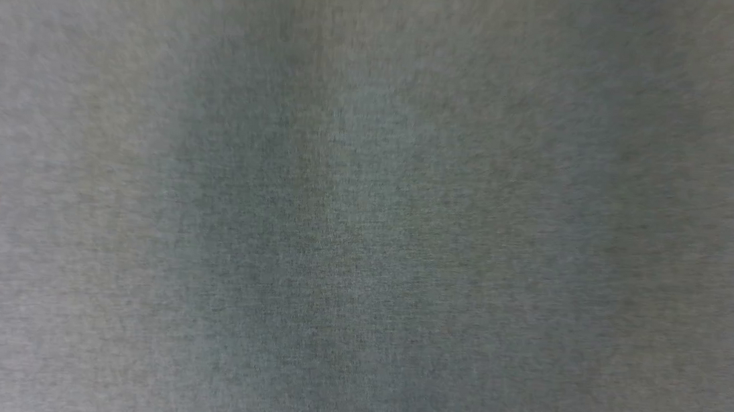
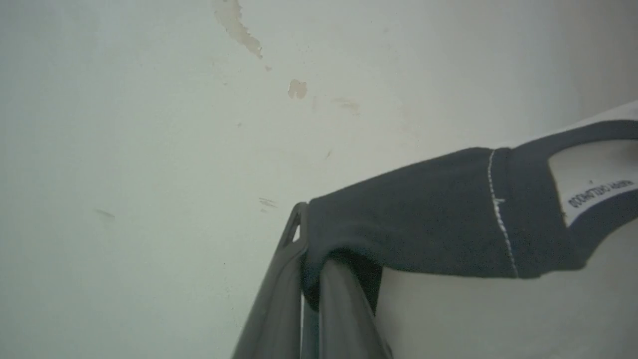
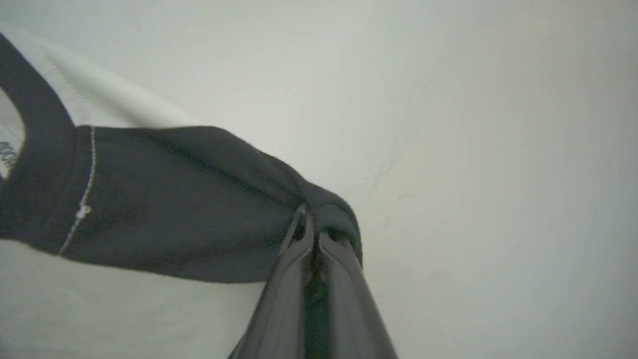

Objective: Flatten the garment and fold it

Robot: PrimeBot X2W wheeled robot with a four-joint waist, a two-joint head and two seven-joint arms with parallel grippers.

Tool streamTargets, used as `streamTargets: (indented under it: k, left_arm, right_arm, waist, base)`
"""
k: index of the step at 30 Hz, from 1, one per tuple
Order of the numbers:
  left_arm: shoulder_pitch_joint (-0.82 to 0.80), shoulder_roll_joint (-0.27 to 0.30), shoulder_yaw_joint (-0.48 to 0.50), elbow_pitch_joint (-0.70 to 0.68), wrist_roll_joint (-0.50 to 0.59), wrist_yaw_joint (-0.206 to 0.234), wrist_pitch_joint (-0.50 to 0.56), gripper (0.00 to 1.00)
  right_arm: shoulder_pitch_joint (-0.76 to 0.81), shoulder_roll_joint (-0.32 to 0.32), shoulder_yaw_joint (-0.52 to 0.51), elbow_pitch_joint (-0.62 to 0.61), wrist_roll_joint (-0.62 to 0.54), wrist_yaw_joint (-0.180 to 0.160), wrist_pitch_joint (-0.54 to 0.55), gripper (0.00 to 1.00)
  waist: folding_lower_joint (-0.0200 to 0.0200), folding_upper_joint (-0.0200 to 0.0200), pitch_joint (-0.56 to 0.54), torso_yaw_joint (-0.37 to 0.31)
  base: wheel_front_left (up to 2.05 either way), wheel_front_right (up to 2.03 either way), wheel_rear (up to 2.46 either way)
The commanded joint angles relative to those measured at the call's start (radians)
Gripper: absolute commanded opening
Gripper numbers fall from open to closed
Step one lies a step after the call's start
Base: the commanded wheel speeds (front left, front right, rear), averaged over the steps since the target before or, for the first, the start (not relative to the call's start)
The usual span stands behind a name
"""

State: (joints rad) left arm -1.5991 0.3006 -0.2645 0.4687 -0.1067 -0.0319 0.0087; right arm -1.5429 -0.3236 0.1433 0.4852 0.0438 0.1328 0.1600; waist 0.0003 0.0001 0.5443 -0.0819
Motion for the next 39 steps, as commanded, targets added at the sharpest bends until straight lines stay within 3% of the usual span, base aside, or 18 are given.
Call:
streamTargets:
  k: [1,10,18,24,30,39]
  left_arm:
    - [-0.011,0.002,-0.002,0.009,0.008,0.011,-0.026,0.0]
    - [0.028,0.028,-0.009,0.055,0.013,0.019,-0.15,0.0]
    - [0.175,0.048,-0.04,0.002,0.005,0.007,-0.188,0.0]
    - [0.384,0.061,-0.056,-0.113,-0.012,0.03,-0.194,0.0]
    - [0.632,0.073,-0.056,-0.278,-0.047,0.07,-0.189,0.0]
    - [1.023,0.102,-0.08,-0.543,-0.075,0.144,-0.134,0.0]
  right_arm:
    - [-0.014,-0.003,-0.006,0.016,-0.009,-0.002,-0.018,0.0]
    - [-0.007,0.014,0.036,0.088,0.013,-0.002,-0.126,0.0]
    - [0.097,0.007,0.128,0.056,0.106,-0.002,-0.186,0.0]
    - [0.262,-0.038,0.15,-0.086,0.188,-0.002,-0.183,0.0]
    - [0.504,-0.062,0.081,-0.269,0.226,-0.002,-0.149,0.0]
    - [0.909,0.002,-0.097,-0.532,0.22,-0.002,-0.077,0.0]
  waist:
    - [-0.0003,-0.0001,0.163,0.019]
    - [-0.0003,-0.0001,0.214,0.01]
    - [-0.0003,-0.0001,0.139,-0.001]
    - [-0.0003,-0.0001,0.038,0.004]
    - [-0.0003,-0.0001,-0.078,0.01]
    - [-0.0003,-0.0001,-0.244,0.017]
  base:
    - [0.0,0.0,0.0]
    - [0.0,0.0,0.0]
    - [0.0,0.0,0.0]
    - [0.0,0.0,0.0]
    - [0.0,0.0,0.0]
    - [0.0,0.0,0.0]
